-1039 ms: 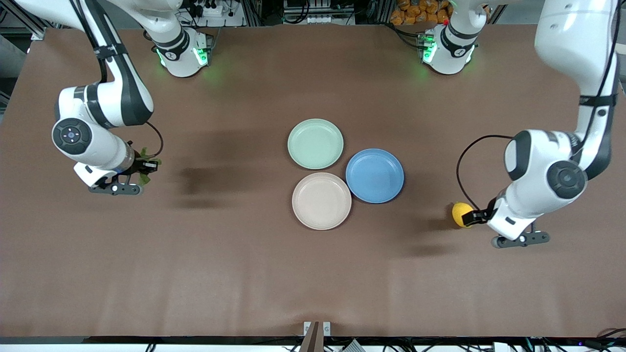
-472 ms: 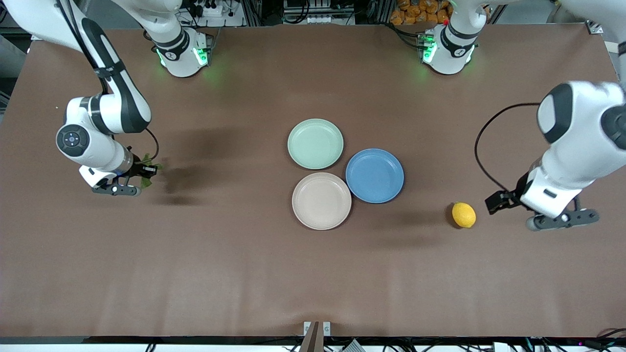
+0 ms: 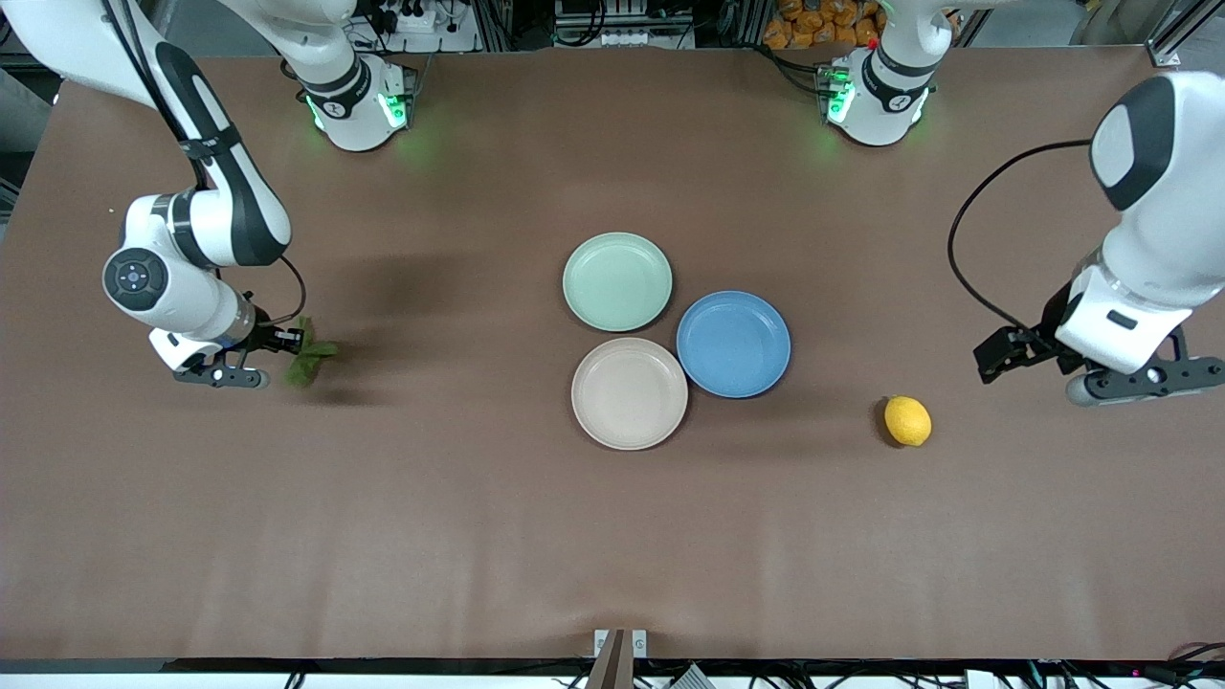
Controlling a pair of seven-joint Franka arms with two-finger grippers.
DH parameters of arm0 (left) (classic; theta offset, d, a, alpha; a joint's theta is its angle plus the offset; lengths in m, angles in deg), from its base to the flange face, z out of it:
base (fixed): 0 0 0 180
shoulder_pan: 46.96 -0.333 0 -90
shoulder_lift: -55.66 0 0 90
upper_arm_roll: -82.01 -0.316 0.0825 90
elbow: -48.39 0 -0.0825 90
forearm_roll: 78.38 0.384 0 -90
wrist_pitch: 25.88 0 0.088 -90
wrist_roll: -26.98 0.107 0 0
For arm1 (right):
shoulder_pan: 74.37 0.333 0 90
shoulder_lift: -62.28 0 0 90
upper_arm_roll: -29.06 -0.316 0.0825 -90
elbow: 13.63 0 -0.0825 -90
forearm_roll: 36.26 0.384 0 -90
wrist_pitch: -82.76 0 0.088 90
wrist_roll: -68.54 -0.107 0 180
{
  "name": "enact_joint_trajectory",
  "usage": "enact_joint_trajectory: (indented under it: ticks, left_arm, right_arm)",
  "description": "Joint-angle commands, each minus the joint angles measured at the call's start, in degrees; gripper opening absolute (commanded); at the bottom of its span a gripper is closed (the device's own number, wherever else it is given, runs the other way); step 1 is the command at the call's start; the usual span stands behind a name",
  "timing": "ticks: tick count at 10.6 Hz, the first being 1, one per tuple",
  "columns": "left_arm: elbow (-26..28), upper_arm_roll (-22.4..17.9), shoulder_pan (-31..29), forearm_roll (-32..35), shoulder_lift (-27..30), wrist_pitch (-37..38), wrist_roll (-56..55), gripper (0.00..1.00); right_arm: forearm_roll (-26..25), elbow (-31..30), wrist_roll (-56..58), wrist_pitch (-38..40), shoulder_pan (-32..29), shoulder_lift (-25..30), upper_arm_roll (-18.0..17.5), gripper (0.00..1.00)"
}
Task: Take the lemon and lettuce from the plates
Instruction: 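Set the lemon down with the left gripper while the right gripper places lettuce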
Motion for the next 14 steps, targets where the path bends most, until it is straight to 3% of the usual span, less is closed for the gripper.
enact_joint_trajectory:
  ticks: [1, 7, 8, 10, 12, 14]
  left_arm:
    - [-1.8, 1.75, 0.07, 0.79, 2.38, 4.55, 0.0, 1.0]
    - [-3.4, 2.82, -0.01, 0.7, 4.93, 6.95, 0.79, 1.0]
    - [-3.4, 2.82, 0.07, 0.7, 5.45, 7.12, 0.7, 1.0]
    - [-3.4, 2.99, 0.07, 0.7, 6.16, 10.09, 0.96, 1.0]
    - [-3.4, 3.87, -0.01, 0.26, 6.77, 13.0, 4.98, 1.0]
    - [-3.4, 3.78, -0.01, -1.31, 8.52, 16.25, 7.38, 1.0]
  right_arm:
    - [2.3, 5.67, 0.59, 9.4, 0.87, 1.96, -0.03, 1.0]
    - [5.65, 15.17, 3.03, 23.3, 5.61, 6.79, 4.01, 1.0]
    - [5.65, 15.62, 4.87, 24.71, 7.62, 8.63, 5.93, 1.0]
    - [5.82, 19.55, 6.81, 30.84, 14.81, 10.58, 13.57, 1.0]
    - [9.76, 27.36, 10.66, 37.79, 13.97, 10.67, 13.86, 1.0]
    - [9.69, 31.43, 11.31, 43.42, 13.18, 12.15, 13.95, 1.0]
